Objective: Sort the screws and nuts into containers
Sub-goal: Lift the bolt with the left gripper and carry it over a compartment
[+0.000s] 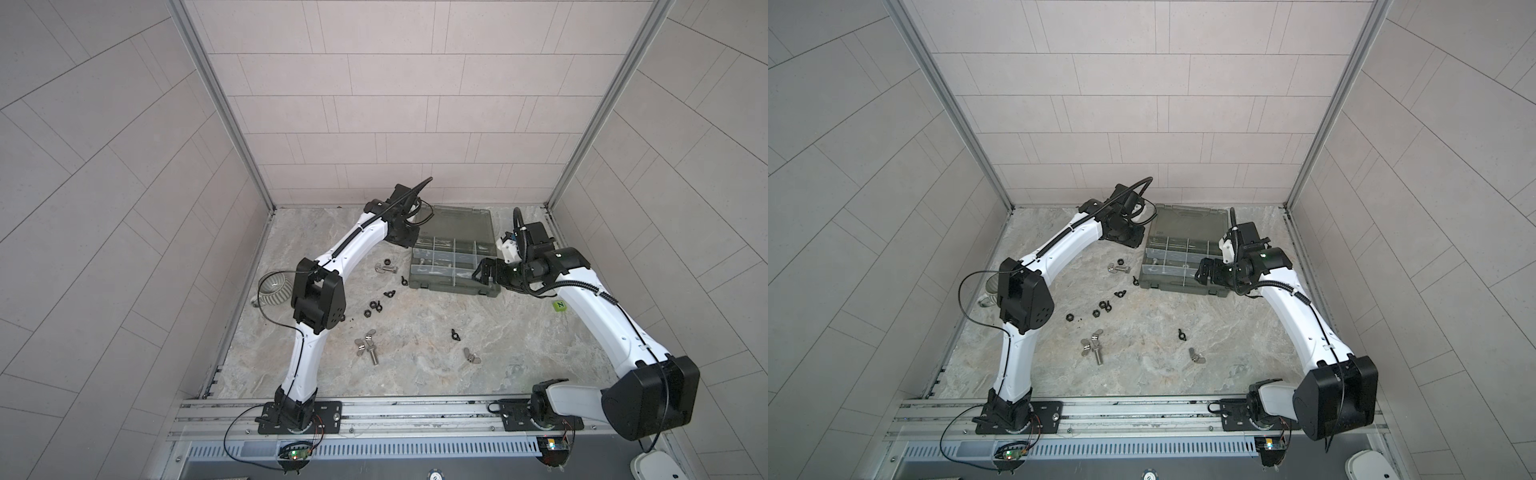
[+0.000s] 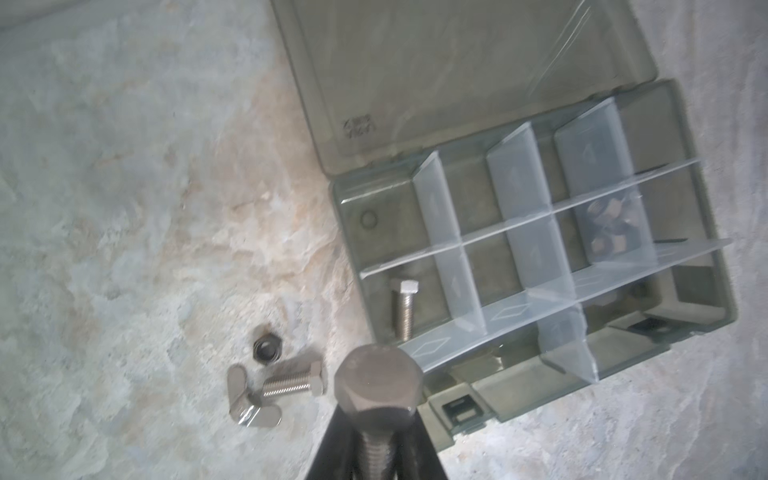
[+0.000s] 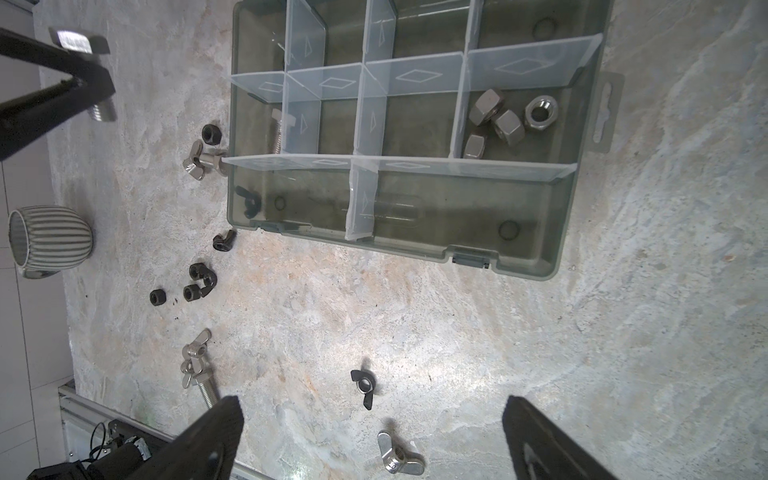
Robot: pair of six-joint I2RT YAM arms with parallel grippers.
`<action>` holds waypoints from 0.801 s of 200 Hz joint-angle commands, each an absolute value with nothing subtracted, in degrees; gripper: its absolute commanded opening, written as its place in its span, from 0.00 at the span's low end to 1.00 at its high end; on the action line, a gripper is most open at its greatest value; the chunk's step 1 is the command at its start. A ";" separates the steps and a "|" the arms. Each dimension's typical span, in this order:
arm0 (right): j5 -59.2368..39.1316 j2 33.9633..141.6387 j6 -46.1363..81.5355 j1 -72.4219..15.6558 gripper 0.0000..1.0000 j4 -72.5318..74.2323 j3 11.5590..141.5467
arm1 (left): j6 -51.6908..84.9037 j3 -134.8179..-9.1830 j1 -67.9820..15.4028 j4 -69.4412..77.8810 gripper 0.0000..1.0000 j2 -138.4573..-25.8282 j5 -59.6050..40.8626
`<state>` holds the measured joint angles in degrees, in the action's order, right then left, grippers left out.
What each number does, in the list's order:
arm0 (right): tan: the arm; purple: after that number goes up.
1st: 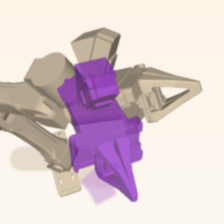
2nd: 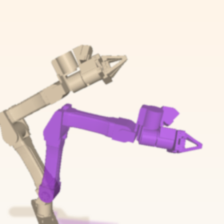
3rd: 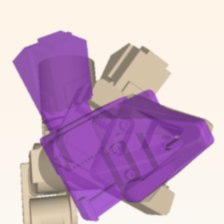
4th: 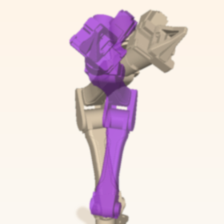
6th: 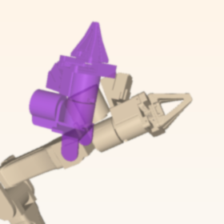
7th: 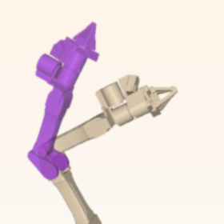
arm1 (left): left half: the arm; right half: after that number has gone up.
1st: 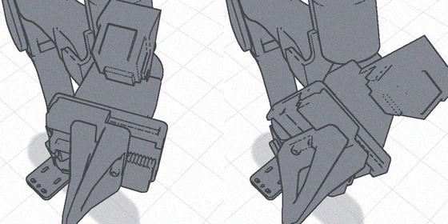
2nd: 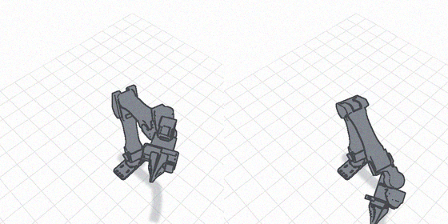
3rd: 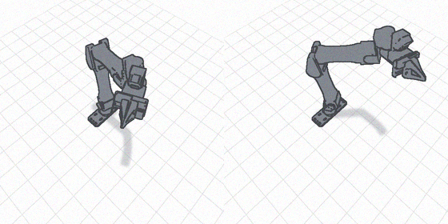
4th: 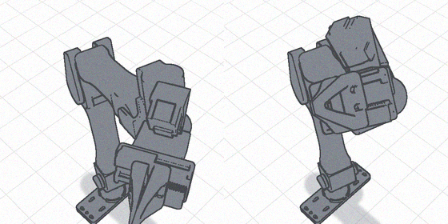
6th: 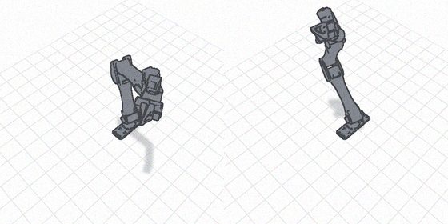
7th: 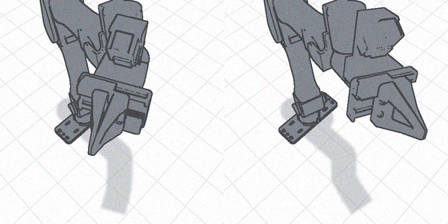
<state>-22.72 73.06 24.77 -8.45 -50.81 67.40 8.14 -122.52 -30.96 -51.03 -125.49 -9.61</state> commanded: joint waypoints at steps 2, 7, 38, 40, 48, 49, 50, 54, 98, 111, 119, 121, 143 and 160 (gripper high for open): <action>-22.66 70.36 24.00 -7.39 0.99 -51.58 66.94 | 8.76 -126.67 -32.35 -53.43 0.14 -129.43 -10.43; -22.68 70.23 23.91 -7.13 0.99 -51.75 66.94 | 8.79 -127.47 -32.57 -53.35 0.14 -129.98 -10.44; -22.85 69.13 23.22 -5.41 0.99 -52.95 66.69 | 9.14 -128.76 -33.33 -52.77 0.15 -131.75 -10.96; -22.83 69.03 23.14 -5.33 0.99 -52.99 66.66 | 9.21 -128.76 -33.36 -52.74 0.15 -131.86 -10.98; -22.85 68.78 22.95 -4.87 0.99 -53.35 66.53 | 9.29 -128.68 -33.50 -52.64 0.15 -132.20 -10.99; -22.85 68.76 22.90 -4.77 0.99 -53.39 66.53 | 9.31 -128.63 -33.54 -52.60 0.15 -132.28 -10.99; -22.85 68.70 22.92 -4.71 0.99 -53.46 66.53 | 9.31 -128.65 -33.56 -52.58 0.15 -132.32 -10.99; -22.88 68.55 22.73 -4.60 0.99 -53.60 66.46 | 9.32 -128.60 -33.52 -52.44 0.15 -132.53 -11.11; -23.04 67.65 22.06 -3.18 0.99 -55.05 66.46 | 9.63 -128.58 -33.53 -52.05 0.15 -134.88 -12.06; -22.96 67.59 21.93 -2.94 0.99 -55.29 66.51 | 9.60 -128.28 -33.52 -51.88 0.15 -135.30 -12.11; -22.83 67.59 21.85 -2.88 0.99 -55.37 66.51 | 9.63 -128.06 -33.51 -51.73 0.15 -135.44 -12.11; -22.78 67.59 21.83 -2.87 0.99 -55.37 66.46 | 9.64 -127.95 -33.51 -51.69 0.15 -135.48 -12.10; -22.68 67.59 21.68 -2.57 0.99 -55.62 66.36 | 9.50 -127.52 -33.57 -51.34 0.16 -135.97 -11.89; -22.68 67.77 21.63 -2.55 0.99 -55.62 66.44 | 9.53 -127.38 -33.57 -51.28 0.20 -136.27 -11.94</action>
<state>-23.00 68.77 22.52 -2.92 -54.13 66.61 9.32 -127.07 -33.65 -51.72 -135.50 -11.70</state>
